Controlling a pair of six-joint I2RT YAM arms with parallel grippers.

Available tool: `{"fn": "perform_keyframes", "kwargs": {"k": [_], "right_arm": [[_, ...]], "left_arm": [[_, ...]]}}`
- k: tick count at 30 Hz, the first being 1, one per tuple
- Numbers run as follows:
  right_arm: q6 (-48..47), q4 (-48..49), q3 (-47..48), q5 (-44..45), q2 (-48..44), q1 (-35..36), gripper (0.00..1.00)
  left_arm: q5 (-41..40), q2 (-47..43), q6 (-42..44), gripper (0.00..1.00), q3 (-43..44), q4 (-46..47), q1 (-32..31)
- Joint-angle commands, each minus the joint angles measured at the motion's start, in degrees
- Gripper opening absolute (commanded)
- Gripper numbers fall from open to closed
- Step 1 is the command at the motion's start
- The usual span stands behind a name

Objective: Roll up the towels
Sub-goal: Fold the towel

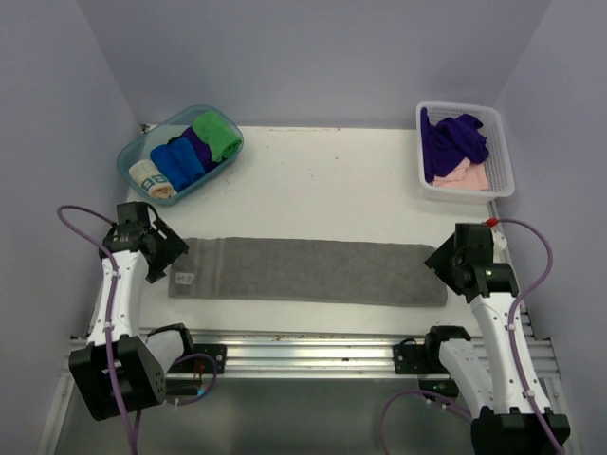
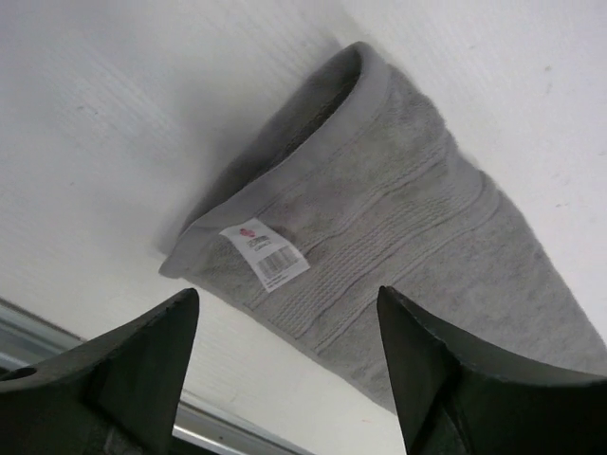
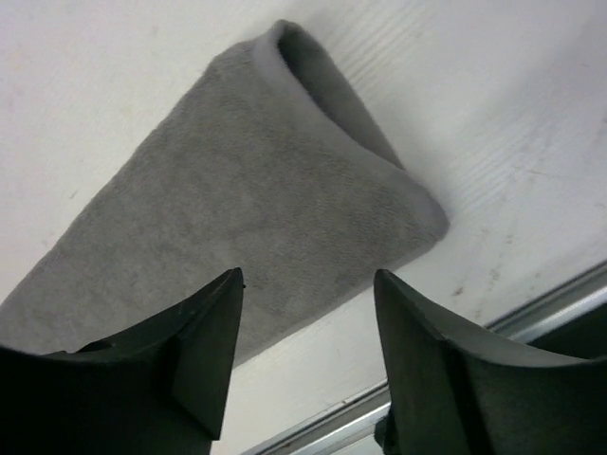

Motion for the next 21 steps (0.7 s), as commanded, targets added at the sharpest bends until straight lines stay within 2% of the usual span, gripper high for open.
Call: {"fn": "perform_keyframes", "kwargs": {"k": [1, 2, 3, 4, 5, 6, 7, 9, 13, 15, 21], "right_arm": [[-3.75, 10.67, -2.06, -8.99, 3.28, 0.05, 0.59], [-4.1, 15.57, -2.77, -10.66, 4.51, 0.22, 0.45], [-4.28, 17.7, -3.12, -12.07, 6.0, 0.31, 0.38], [-4.37, 19.64, -3.39, -13.04, 10.28, 0.84, 0.3], [-4.37, 22.27, -3.13, -12.27, 12.41, 3.97, 0.25], [-4.37, 23.08, -2.69, -10.61, 14.95, 5.4, 0.15], [-4.46, 23.43, -1.03, -9.2, 19.33, 6.63, 0.1], [-4.63, 24.66, 0.47, -5.94, 23.31, 8.05, 0.02], [-6.47, 25.46, 3.46, 1.43, 30.17, 7.44, 0.0], [-7.09, 25.9, 4.08, 1.8, 33.51, 5.16, 0.0], [-7.62, 27.48, 3.56, 4.87, 34.84, 3.48, 0.0]], "left_arm": [[4.81, -1.36, 0.08, 0.77, 2.25, 7.33, -0.02], [6.31, -0.93, -0.27, 0.71, 2.07, 9.7, -1.85], [6.06, -0.31, -1.14, 0.68, 2.16, 10.24, -3.34], [5.28, 1.43, -2.11, 0.65, 2.16, 10.94, -7.8], [4.23, 2.76, -3.6, 0.64, 2.16, 12.69, -10.54], [4.22, 4.16, -4.13, 0.62, 1.9, 13.67, -12.74], [4.56, 7.48, -4.49, 0.59, 1.81, 14.2, -15.63], [3.87, 10.75, -5.02, 0.56, 1.81, 15.87, -17.33], [-0.17, 17.08, -4.84, 0.55, 3.56, 17.89, -17.51], [-1.14, 18.67, -4.93, 0.56, 5.58, 18.24, -17.42], [-5.19, 26.05, -5.11, 0.57, 9.54, 18.86, -17.07]]}}
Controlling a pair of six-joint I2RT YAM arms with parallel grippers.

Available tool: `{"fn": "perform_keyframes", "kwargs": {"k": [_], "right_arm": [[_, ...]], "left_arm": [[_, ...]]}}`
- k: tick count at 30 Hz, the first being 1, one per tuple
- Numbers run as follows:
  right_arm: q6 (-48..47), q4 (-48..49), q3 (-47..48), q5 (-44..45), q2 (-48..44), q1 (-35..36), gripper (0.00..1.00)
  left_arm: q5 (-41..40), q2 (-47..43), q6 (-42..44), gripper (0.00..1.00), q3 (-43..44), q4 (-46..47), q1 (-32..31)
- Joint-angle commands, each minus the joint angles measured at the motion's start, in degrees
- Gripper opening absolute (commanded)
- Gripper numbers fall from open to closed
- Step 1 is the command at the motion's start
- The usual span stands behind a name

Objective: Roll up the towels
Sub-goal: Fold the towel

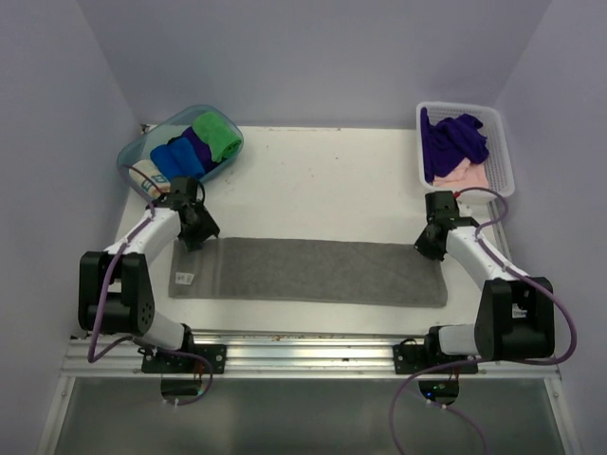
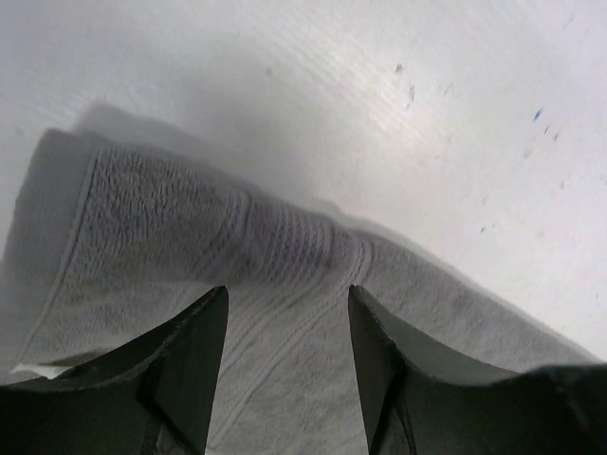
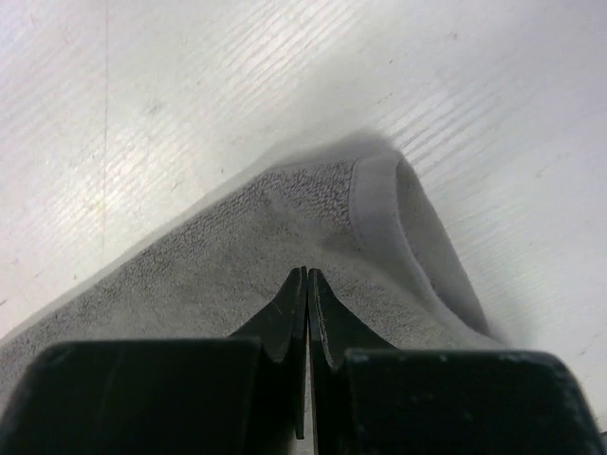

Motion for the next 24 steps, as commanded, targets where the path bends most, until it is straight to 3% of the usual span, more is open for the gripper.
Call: {"fn": "perform_keyframes", "kwargs": {"k": [1, 8, 12, 21, 24], "right_arm": [[-1.04, 3.15, 0.43, 6.09, -0.31, -0.59, 0.0], [-1.3, 9.12, -0.45, 5.06, 6.8, -5.51, 0.0], [-1.74, 7.55, 2.7, 2.6, 13.05, -7.61, 0.0], [-2.27, 5.71, 0.6, -0.92, 0.93, -8.59, 0.0], [-2.36, 5.7, -1.42, -0.66, -0.83, -8.67, 0.0]], "left_arm": [[-3.88, 4.69, -0.8, 0.57, 3.33, 3.39, 0.74], [-2.39, 12.44, -0.8, 0.57, 4.3, 6.81, 2.33], [-1.77, 14.39, -0.8, 0.56, 5.36, 6.2, 2.33], [-6.78, 2.53, -0.27, 0.59, 5.71, 2.07, 2.33], [-5.38, 2.26, 0.43, 0.59, 5.1, 3.03, 5.66]]}}
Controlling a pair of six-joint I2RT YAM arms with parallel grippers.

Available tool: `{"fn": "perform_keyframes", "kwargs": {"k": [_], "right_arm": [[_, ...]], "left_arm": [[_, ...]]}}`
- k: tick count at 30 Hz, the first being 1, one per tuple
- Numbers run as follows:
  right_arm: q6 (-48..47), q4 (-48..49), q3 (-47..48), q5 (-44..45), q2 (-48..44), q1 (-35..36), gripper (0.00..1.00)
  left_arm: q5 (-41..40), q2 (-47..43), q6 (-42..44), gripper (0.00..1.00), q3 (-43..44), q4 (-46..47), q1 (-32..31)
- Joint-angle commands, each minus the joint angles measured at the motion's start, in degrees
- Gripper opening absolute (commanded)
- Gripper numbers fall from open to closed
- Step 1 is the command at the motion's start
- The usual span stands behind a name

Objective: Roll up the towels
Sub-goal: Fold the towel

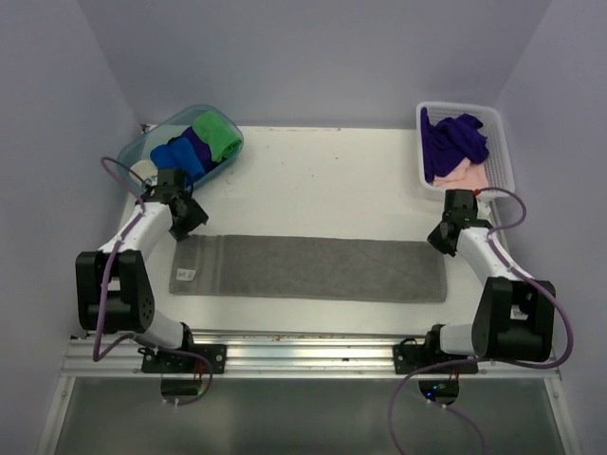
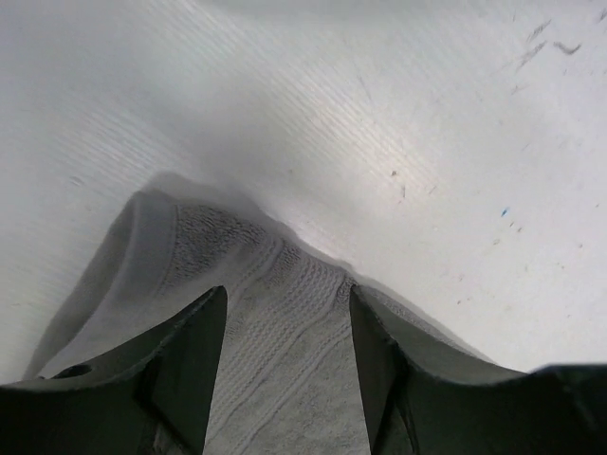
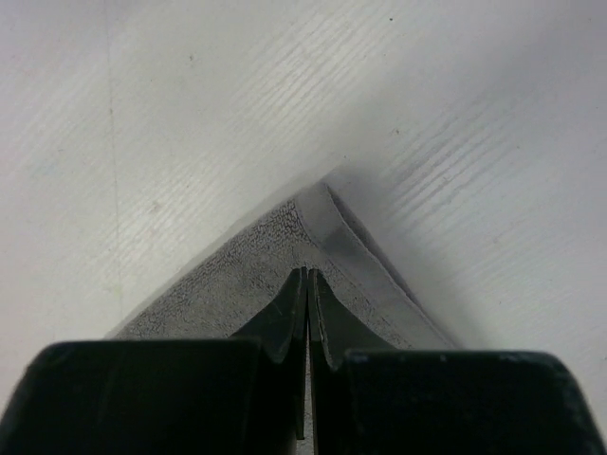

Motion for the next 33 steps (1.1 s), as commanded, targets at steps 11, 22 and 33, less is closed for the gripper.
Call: {"fn": "perform_keyframes", "kwargs": {"k": [11, 22, 33], "right_arm": [[-0.7, 0.0, -5.0, -1.56, -1.95, -0.32, 0.0], [-2.11, 0.09, -7.02, -3.67, -1.77, -0.32, 0.0], [-1.14, 3.25, -8.34, -8.85, 2.89, 0.82, 0.0]], "left_arm": [[-1.39, 9.68, -2.16, 0.56, 1.29, 4.33, 5.49], [-6.57, -0.59, -4.62, 0.56, 0.43, -0.68, -2.76], [-5.52, 1.67, -5.68, 0.58, -6.79, 0.98, -6.56]]}}
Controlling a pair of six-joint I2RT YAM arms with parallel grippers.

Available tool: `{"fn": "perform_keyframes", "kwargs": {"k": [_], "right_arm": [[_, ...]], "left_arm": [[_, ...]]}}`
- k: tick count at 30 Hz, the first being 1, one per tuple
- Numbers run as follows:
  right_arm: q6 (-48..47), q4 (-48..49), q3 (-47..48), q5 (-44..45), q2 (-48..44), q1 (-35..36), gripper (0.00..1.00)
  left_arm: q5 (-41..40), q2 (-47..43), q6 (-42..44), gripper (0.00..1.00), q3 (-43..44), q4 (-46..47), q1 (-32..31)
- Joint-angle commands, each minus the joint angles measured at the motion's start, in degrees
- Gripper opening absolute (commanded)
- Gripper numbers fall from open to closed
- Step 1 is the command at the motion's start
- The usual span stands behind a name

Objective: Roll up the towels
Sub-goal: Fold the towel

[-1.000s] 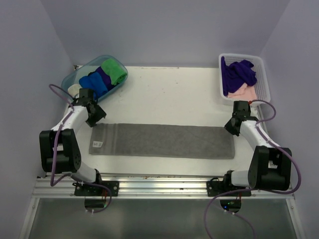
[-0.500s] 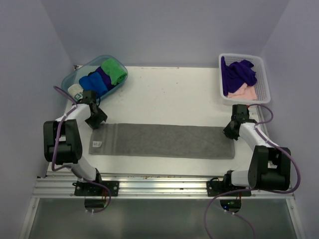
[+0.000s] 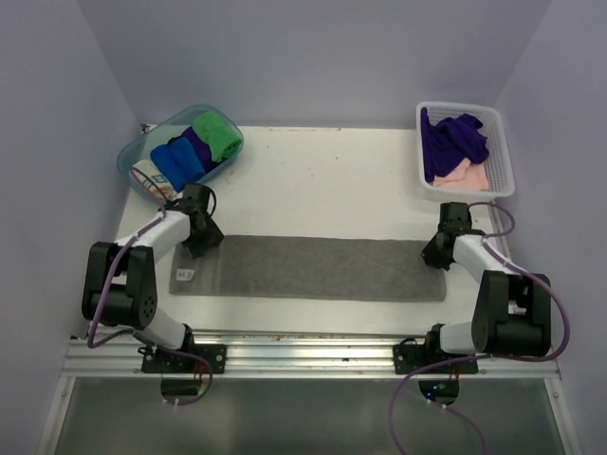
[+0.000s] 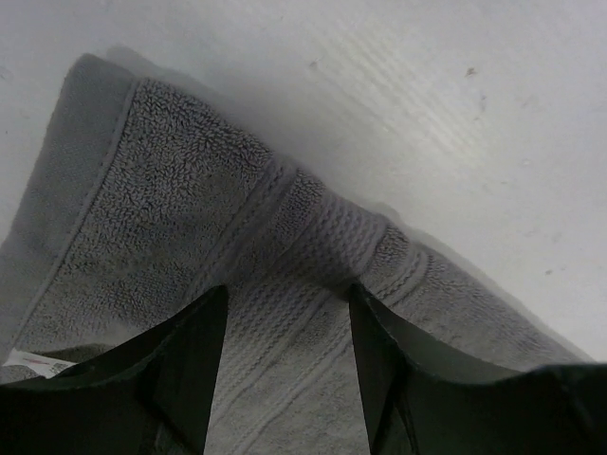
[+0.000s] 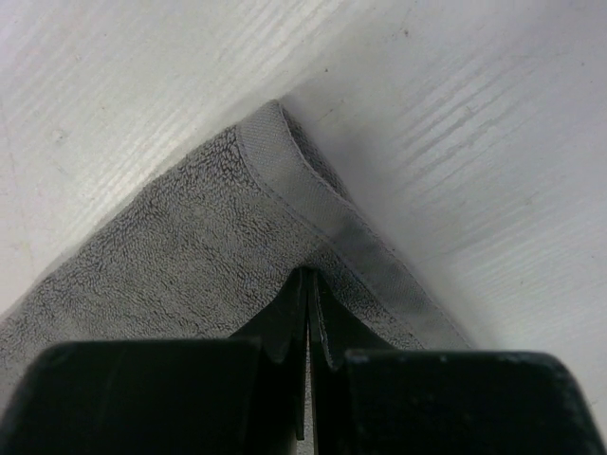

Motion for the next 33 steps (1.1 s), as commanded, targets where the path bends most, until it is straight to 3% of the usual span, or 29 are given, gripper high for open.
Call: {"fn": "perform_keyframes", "kwargs": {"k": [1, 4, 7, 12, 17, 20, 21, 22, 25, 28, 33], "right_arm": [[0.8, 1.33, -1.41, -4.64, 2.17, 1.21, 0.0], [3.08, 1.95, -2.2, -6.23, 1.64, 3.84, 0.0], [6.08, 1.95, -1.77, -4.3, 1.55, 12.52, 0.0], [9.95, 2.39, 0.07, -5.53, 4.01, 20.97, 0.0], [9.25, -4.98, 2.98, 0.96, -0.11, 23.71, 0.01], [5.57, -10.25, 5.17, 7.55, -4.94, 22.4, 0.21], [3.03, -10.7, 5.27, 7.14, -6.78, 21.35, 0.27], [1.88, -10.97, 5.18, 6.26, -7.41, 18.9, 0.4], [-2.26, -12.03, 4.83, 0.21, -7.42, 15.03, 0.53], [-2.88, -14.75, 4.83, -3.85, -6.1, 14.84, 0.6], [0.71, -15.63, 1.23, -1.48, -5.92, 14.84, 0.6]], "left_arm": [[-1.5, 2.05, -1.35, 0.58, -1.08, 0.13, 0.31], [-1.15, 2.76, -0.57, 0.58, -1.08, -0.83, 2.5], [-1.24, 1.44, 1.28, 0.58, -1.43, -0.75, 6.02], [-2.55, 0.91, 3.39, 0.58, 0.05, -1.71, 12.87], [-3.35, -1.28, 3.13, 0.58, 2.08, -3.03, 13.14], [-4.66, -2.25, 3.39, 0.58, 2.87, -4.0, 13.14], [-4.93, -2.51, 3.57, 0.58, 2.96, -4.35, 13.14], [-4.93, -2.6, 3.66, 0.58, 3.05, -4.35, 13.14], [-4.23, -3.13, 3.57, 0.58, 2.96, -4.35, 13.14], [-3.44, -3.13, 3.49, 0.58, 3.13, -4.0, 13.14], [-2.82, -3.22, 3.57, 0.58, 3.31, -4.09, 13.23]]}}
